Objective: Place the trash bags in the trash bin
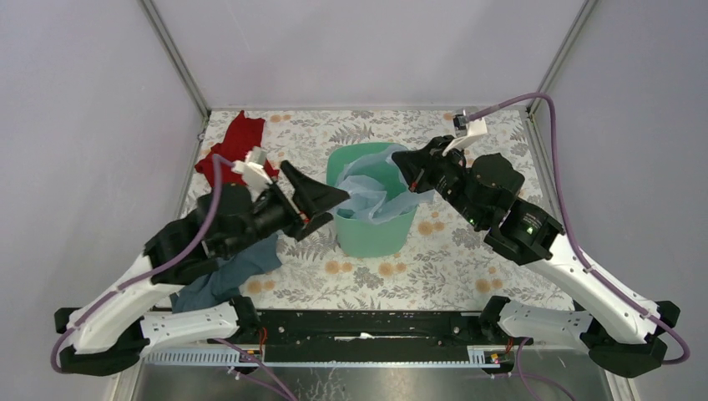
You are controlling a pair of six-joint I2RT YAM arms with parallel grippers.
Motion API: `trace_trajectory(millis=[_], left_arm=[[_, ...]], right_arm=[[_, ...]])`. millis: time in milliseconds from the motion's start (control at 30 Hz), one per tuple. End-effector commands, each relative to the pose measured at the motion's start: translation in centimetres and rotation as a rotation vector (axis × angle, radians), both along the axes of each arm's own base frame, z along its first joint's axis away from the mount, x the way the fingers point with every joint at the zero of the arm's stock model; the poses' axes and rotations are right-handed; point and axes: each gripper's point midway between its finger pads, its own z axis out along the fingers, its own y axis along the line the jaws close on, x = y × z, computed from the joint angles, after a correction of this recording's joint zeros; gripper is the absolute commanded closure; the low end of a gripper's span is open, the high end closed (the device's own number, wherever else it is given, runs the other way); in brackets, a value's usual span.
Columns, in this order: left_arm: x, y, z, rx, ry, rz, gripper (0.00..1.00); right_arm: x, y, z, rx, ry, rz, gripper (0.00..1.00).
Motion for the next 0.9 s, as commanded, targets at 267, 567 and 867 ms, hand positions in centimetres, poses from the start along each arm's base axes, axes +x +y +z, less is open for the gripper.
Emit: trace_trajectory(millis=[267, 567, 867], left_arm=[[3.8, -3.9, -2.0, -0.29, 0.291, 0.174, 0.19], [7.4, -2.0, -1.4, -0.155, 0.079, 0.349, 0.12], [9.0, -1.5, 0.3, -0.06, -0.061, 0.407, 0.02]], right_arm=[[-1.3, -1.8, 2.8, 0.087, -0.1, 0.004, 1.0], [-1.1, -1.4, 2.2, 0.082, -0.088, 0.008, 1.0], [-0.8, -0.5, 1.5, 0.062, -0.071, 0.025, 1.0]])
